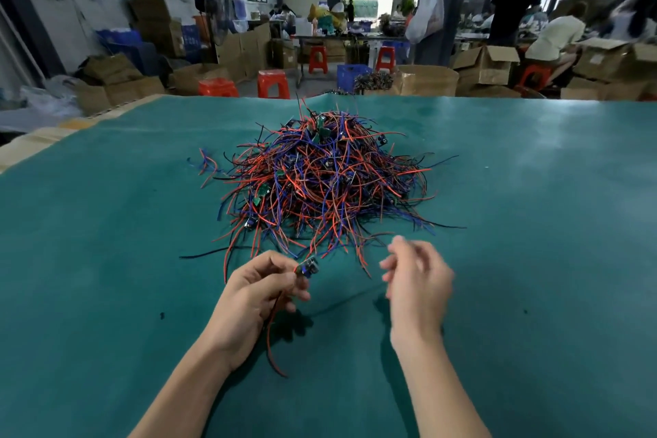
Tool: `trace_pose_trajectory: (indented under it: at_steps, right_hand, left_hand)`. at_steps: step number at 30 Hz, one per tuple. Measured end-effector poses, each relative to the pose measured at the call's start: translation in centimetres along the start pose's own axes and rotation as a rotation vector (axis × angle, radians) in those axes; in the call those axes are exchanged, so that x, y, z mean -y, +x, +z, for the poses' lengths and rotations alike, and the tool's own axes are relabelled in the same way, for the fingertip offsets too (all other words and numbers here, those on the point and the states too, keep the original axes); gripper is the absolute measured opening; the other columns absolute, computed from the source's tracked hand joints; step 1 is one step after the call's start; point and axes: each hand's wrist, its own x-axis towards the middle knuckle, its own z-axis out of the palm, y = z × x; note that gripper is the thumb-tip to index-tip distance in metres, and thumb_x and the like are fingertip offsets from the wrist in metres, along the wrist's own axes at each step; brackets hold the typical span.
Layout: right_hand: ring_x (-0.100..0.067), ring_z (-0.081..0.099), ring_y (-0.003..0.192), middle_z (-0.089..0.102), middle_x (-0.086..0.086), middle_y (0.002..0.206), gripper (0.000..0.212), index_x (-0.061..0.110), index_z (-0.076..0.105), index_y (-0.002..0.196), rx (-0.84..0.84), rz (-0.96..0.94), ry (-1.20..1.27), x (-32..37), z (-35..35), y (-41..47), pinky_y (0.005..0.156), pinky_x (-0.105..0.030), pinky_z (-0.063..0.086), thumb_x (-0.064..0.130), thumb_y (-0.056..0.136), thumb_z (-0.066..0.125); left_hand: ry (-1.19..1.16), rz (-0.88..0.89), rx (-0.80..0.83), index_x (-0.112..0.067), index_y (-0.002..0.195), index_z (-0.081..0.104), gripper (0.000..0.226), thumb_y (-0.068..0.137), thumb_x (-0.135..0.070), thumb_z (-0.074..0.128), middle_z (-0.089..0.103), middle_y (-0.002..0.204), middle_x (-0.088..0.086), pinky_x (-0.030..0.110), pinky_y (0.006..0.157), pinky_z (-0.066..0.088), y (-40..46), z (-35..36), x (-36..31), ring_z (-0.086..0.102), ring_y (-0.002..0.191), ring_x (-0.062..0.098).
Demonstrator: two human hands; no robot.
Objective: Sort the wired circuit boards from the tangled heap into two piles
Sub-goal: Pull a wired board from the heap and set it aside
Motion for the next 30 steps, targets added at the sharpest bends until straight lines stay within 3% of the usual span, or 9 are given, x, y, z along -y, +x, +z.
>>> trace_pose_trajectory:
  at_steps: [2,4,8,13,16,22,24,27,30]
  right_hand:
    - [-0.005,0.061,0.059,0.070,0.008,0.065,0.035,0.020,0.071,0.076,0.394,-0.131,-0.202,-0.2,1.8,-3.0,0.062,-0.025,0.047,0.053,0.086,0.065]
    - [-0.001,0.068,0.074,0.074,0.016,0.077,0.030,0.026,0.077,0.085,0.524,-0.265,-0.289,-0.5,3.0,-4.7,0.071,-0.018,0.050,0.054,0.085,0.066]
    - [-0.001,0.063,0.063,0.072,0.009,0.066,0.016,0.020,0.076,0.080,0.471,-0.335,-0.309,-0.9,2.1,-3.6,0.066,-0.023,0.050,0.023,0.095,0.073]
    - [-0.008,0.055,0.051,0.062,0.011,0.055,0.030,0.019,0.071,0.072,0.244,-0.437,-0.478,-0.8,0.1,-2.4,0.060,-0.030,0.049,0.042,0.090,0.064]
    - [-0.033,0.053,0.053,0.055,-0.005,0.052,0.035,0.016,0.066,0.072,0.057,-0.357,-0.413,0.7,-2.0,0.0,0.058,-0.045,0.051,0.048,0.086,0.063]
    - [-0.004,0.045,0.039,0.052,0.007,0.044,0.018,0.018,0.077,0.075,0.079,-0.195,-0.519,4.8,-10.4,5.4,0.046,-0.021,0.035,0.029,0.089,0.077]
    - [-0.006,0.044,0.041,0.053,0.008,0.044,0.032,0.018,0.077,0.072,0.137,-0.161,-0.789,6.2,-13.9,7.3,0.053,-0.027,0.034,0.047,0.086,0.077]
    - [-0.013,0.060,0.047,0.070,0.005,0.058,0.056,0.018,0.069,0.067,0.442,0.074,-1.490,8.8,-16.2,9.2,0.049,-0.024,0.045,0.072,0.081,0.066]
    - [-0.020,0.070,0.082,0.077,0.006,0.084,0.047,0.024,0.069,0.082,0.349,-0.053,-1.745,10.4,-15.3,11.2,0.077,-0.031,0.058,0.071,0.078,0.071]
  left_hand:
    - [-0.045,-0.007,0.036,-0.016,0.076,0.069,0.012,0.074,-0.004,0.069,0.068,0.078,0.015,0.021,0.055,0.051,0.3,0.2,0.3,0.067,0.065,0.019]
    - [-0.012,-0.021,0.096,-0.006,0.077,0.066,0.009,0.074,-0.001,0.073,0.066,0.074,0.016,0.022,0.053,0.051,0.2,0.6,0.6,0.063,0.060,0.018]
    - [0.188,-0.036,0.119,-0.011,0.071,0.065,0.014,0.073,-0.018,0.076,0.066,0.067,0.015,0.021,0.046,0.044,-0.3,1.5,1.2,0.057,0.051,0.017]
    - [0.281,-0.049,0.217,-0.012,0.074,0.061,0.018,0.086,-0.005,0.073,0.060,0.056,0.002,0.017,0.045,0.038,-0.7,2.7,1.4,0.051,0.045,0.011]
    - [0.292,-0.054,0.282,-0.012,0.075,0.061,0.015,0.082,-0.012,0.075,0.057,0.057,0.000,0.017,0.048,0.037,-0.7,2.6,1.2,0.050,0.048,0.011]
    - [0.408,-0.064,0.368,-0.014,0.084,0.066,0.009,0.080,-0.022,0.068,0.069,0.070,0.002,0.024,0.055,0.044,-0.7,2.9,1.4,0.057,0.062,0.014]
    - [0.373,-0.048,0.298,-0.010,0.088,0.065,0.013,0.082,-0.021,0.067,0.070,0.073,0.004,0.024,0.053,0.046,-0.5,2.7,1.5,0.059,0.064,0.014]
    - [0.297,-0.016,0.102,-0.005,0.086,0.065,0.004,0.090,-0.006,0.064,0.067,0.069,0.008,0.024,0.048,0.047,0.3,2.8,1.4,0.059,0.059,0.016]
    - [0.285,0.039,-0.104,-0.006,0.080,0.066,0.015,0.091,0.002,0.059,0.064,0.065,0.007,0.025,0.047,0.046,0.8,2.6,1.8,0.056,0.055,0.016]
